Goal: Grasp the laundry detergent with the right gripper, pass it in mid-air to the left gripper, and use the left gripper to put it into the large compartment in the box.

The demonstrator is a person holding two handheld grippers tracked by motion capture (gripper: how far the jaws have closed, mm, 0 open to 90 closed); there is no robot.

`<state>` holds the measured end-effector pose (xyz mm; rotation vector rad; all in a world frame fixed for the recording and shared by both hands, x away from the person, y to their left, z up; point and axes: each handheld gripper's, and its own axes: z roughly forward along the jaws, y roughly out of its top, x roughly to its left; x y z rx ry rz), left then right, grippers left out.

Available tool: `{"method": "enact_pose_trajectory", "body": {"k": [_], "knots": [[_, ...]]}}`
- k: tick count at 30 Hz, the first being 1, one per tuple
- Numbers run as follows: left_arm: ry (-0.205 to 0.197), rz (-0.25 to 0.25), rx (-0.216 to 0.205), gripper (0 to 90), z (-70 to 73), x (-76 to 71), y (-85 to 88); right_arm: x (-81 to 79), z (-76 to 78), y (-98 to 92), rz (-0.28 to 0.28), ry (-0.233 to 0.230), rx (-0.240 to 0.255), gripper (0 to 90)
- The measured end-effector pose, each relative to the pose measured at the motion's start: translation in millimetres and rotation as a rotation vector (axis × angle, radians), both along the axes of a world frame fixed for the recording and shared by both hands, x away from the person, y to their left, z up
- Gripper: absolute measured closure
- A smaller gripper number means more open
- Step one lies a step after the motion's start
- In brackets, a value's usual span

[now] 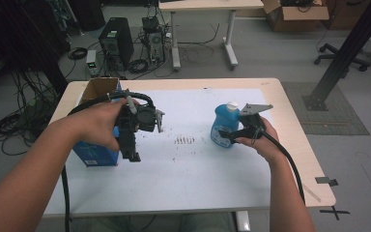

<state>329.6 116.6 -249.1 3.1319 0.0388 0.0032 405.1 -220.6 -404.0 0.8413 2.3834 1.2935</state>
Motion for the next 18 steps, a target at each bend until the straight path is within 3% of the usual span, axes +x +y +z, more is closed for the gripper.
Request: {"method": "enact_pose_trajectory", "body": {"k": [18], "knots": [[0.000, -0.002, -0.003, 0.2, -1.5, 0.0, -2.3, -1.7, -0.7, -0.6, -0.002, 0.000, 0.020, 21.8]]}}
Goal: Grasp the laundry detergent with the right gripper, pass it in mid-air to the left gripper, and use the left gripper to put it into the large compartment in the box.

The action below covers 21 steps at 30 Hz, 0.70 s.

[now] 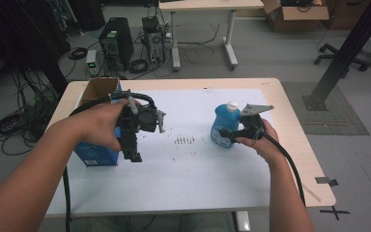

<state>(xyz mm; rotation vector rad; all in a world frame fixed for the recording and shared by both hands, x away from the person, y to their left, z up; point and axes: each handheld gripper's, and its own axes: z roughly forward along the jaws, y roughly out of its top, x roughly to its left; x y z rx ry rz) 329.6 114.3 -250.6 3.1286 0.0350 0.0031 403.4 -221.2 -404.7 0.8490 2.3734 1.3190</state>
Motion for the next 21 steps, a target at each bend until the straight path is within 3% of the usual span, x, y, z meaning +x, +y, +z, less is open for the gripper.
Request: {"method": "enact_pose_trajectory", "body": {"k": [4, 18, 21], "knots": [[0.001, 0.002, -0.001, 0.2, -0.3, 0.0, 0.3, 0.5, -0.4, 0.6, 0.004, 0.004, 0.004, 22.9], [0.000, 0.004, -0.003, 0.2, -0.1, -0.2, 0.9, 0.7, -3.8, 6.2, 0.004, -0.035, -0.008, 43.0], [0.000, 0.003, -0.002, 0.2, -0.4, -0.1, 0.6, 1.1, -4.4, 5.5, 0.012, -0.043, -0.006, 43.8]]}}
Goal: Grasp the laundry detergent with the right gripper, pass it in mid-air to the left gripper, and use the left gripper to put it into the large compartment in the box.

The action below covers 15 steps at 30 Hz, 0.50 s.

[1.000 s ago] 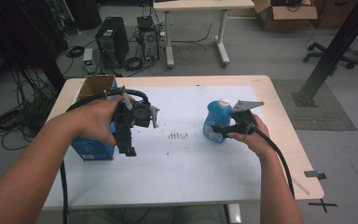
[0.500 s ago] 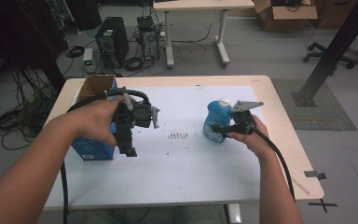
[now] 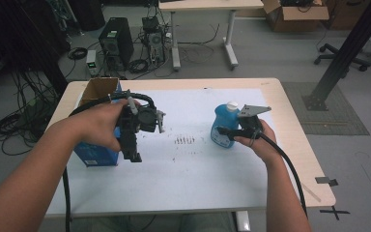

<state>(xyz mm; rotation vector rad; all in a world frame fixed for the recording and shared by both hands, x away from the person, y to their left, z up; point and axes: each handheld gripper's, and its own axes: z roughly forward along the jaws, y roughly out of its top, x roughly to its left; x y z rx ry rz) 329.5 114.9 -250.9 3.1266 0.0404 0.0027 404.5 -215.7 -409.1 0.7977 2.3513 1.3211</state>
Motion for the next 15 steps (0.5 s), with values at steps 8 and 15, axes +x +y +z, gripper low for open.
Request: {"method": "enact_pose_trajectory", "body": {"k": [8, 15], "knots": [[-0.001, -0.002, -0.001, 0.2, 0.2, 0.2, -2.3, 0.1, -1.1, -2.3, 0.014, -0.001, 0.012, 46.2], [0.001, -0.001, 0.000, 0.2, -0.5, 1.4, -1.9, -0.1, 0.6, -1.9, 0.015, -0.002, 0.002, 46.9]]}}
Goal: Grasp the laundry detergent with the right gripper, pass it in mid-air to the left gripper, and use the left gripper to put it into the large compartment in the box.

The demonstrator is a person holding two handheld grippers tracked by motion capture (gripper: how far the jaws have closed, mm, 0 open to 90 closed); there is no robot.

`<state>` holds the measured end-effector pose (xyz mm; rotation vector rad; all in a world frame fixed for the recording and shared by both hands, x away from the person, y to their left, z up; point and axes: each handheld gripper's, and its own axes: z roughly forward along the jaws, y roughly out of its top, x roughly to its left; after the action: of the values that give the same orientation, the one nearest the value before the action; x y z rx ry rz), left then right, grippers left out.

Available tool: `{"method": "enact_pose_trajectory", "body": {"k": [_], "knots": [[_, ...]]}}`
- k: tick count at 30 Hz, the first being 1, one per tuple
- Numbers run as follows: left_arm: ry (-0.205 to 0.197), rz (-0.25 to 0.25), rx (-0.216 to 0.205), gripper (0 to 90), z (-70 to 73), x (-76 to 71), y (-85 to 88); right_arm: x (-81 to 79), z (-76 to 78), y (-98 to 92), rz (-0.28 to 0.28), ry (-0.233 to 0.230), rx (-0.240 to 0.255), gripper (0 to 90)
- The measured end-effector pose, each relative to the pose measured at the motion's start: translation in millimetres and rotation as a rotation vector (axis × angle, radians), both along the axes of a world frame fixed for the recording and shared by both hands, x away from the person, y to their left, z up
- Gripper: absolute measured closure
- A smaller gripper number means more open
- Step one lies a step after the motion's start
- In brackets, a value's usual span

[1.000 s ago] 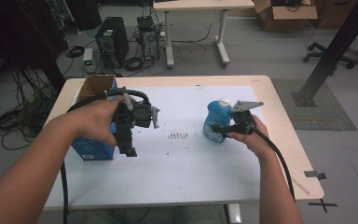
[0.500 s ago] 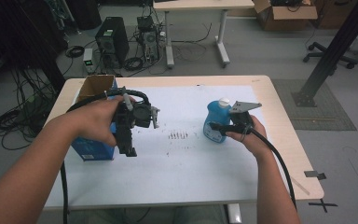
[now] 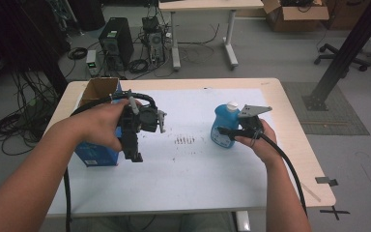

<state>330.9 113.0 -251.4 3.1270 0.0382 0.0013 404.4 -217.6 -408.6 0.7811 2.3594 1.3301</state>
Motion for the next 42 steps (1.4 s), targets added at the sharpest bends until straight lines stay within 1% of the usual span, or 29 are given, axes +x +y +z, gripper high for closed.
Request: {"method": "enact_pose_trajectory", "body": {"k": [2, 5, 7, 10, 12, 16, 20, 23, 24, 25, 26, 33, 40, 42], "knots": [[0.003, 0.003, 0.002, 0.2, -0.3, 1.0, 0.2, -0.9, 1.4, -0.8, 0.008, 0.003, -0.006, 46.9], [0.001, 0.002, 0.010, 0.2, -0.5, 2.6, -0.3, -3.6, 6.9, -2.8, 0.008, -0.017, 0.000, 46.8], [0.000, 0.000, 0.009, 0.2, 0.2, 3.2, -0.9, -6.0, 12.5, -5.4, 0.017, -0.022, 0.016, 46.7], [-0.001, -0.003, 0.005, 0.2, 1.4, 4.6, -1.9, -11.7, 24.1, -7.8, 0.041, -0.036, 0.017, 46.5], [-0.002, -0.004, 0.007, 0.2, 2.3, 5.6, -3.0, -16.5, 33.6, -7.8, 0.070, -0.045, 0.009, 46.3], [-0.007, -0.011, 0.004, 0.2, 5.7, 6.7, -6.1, -28.0, 50.9, -5.0, 0.143, -0.056, 0.013, 46.1], [-0.009, -0.018, 0.003, 0.2, 8.8, 7.2, -9.9, -38.0, 59.9, 0.4, 0.215, -0.060, 0.011, 46.1], [-0.010, -0.025, 0.005, 0.2, 9.8, 7.4, -13.1, -45.5, 62.5, 7.1, 0.260, -0.051, -0.012, 46.1], [-0.009, -0.026, 0.005, 0.2, 10.0, 7.7, -14.1, -47.6, 62.7, 9.7, 0.277, -0.055, -0.017, 46.1], [-0.009, -0.026, 0.005, 0.2, 10.0, 7.7, -14.1, -47.6, 62.7, 9.7, 0.277, -0.055, -0.017, 46.1], [-0.008, -0.028, 0.008, 0.2, 10.1, 8.3, -16.3, -52.2, 63.1, 14.9, 0.309, -0.054, -0.024, 46.0], [-0.007, -0.043, 0.010, 0.2, 9.5, 9.6, -28.8, -68.0, 60.6, 39.4, 0.409, -0.061, -0.044, 46.0], [-0.006, -0.065, 0.011, 0.2, 10.7, 9.2, -42.6, -76.4, 56.2, 62.2, 0.477, -0.066, -0.047, 46.0], [-0.005, -0.070, 0.013, 0.2, 11.2, 9.4, -45.5, -78.1, 55.0, 67.0, 0.493, -0.061, -0.043, 46.0]]}}
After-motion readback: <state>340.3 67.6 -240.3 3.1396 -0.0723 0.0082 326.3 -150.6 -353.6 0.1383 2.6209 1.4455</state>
